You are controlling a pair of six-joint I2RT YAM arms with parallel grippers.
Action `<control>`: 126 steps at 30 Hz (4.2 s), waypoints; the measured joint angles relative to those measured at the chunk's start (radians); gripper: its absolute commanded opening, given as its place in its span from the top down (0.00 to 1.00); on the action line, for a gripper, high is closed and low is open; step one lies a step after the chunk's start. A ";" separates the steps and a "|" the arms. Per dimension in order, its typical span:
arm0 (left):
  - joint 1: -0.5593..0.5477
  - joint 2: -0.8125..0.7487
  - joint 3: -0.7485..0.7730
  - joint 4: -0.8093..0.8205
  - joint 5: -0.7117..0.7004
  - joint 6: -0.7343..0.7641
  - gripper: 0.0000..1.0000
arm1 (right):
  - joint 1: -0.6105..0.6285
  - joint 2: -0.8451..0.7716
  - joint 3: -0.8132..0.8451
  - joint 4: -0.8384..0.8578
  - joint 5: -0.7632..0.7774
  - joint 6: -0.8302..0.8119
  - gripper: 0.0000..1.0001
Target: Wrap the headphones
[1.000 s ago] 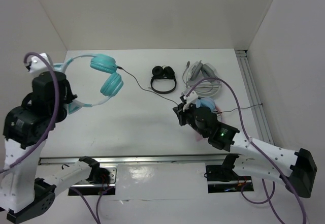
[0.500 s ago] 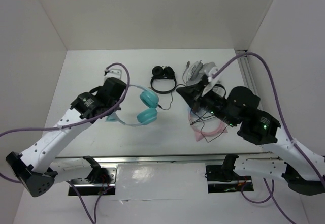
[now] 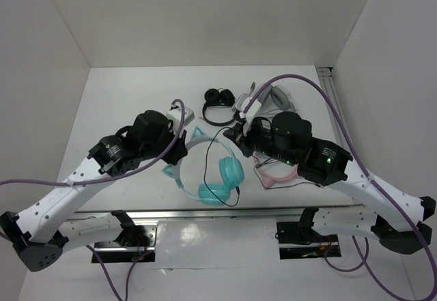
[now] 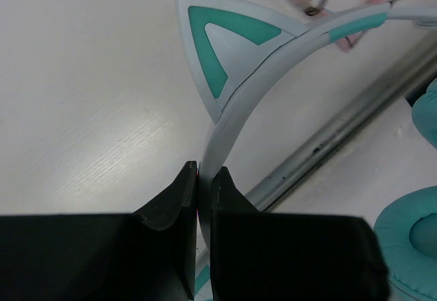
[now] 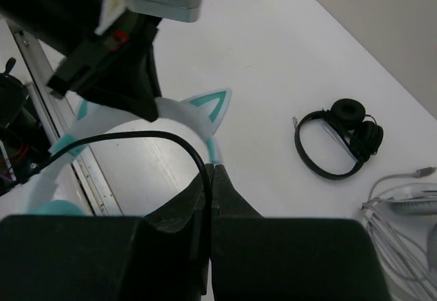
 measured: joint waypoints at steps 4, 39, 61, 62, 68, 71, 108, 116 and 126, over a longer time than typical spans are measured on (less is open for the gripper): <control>-0.028 -0.070 -0.016 0.029 0.153 0.053 1.00 | 0.000 0.003 0.000 0.003 0.059 -0.008 1.00; -0.078 -0.478 0.021 0.106 -0.090 -0.296 1.00 | 0.037 0.004 -0.491 0.539 -0.063 0.021 0.91; -0.079 -0.378 0.267 -0.017 -0.655 -0.571 1.00 | 0.095 0.191 -0.747 1.109 -0.454 0.177 0.89; -0.079 -0.377 0.273 -0.024 -0.678 -0.577 1.00 | 0.105 0.198 -0.755 1.131 -0.461 0.188 0.89; -0.079 -0.297 0.325 -0.068 -0.833 -0.582 1.00 | 0.193 0.245 -0.766 1.203 -0.502 0.232 0.84; -0.079 -0.238 0.337 -0.077 -0.894 -0.578 1.00 | 0.259 0.250 -0.766 1.203 -0.500 0.233 0.81; -0.020 0.008 0.091 0.054 -0.994 -0.138 1.00 | 0.641 0.084 -0.378 0.592 -0.039 0.048 1.00; -0.053 -0.022 -0.018 -0.060 -0.817 -0.103 1.00 | 0.641 0.152 -0.028 0.206 0.266 -0.071 1.00; -0.138 -0.053 -0.073 -0.157 -0.742 -0.141 1.00 | 0.641 0.167 0.045 0.031 0.449 -0.160 1.00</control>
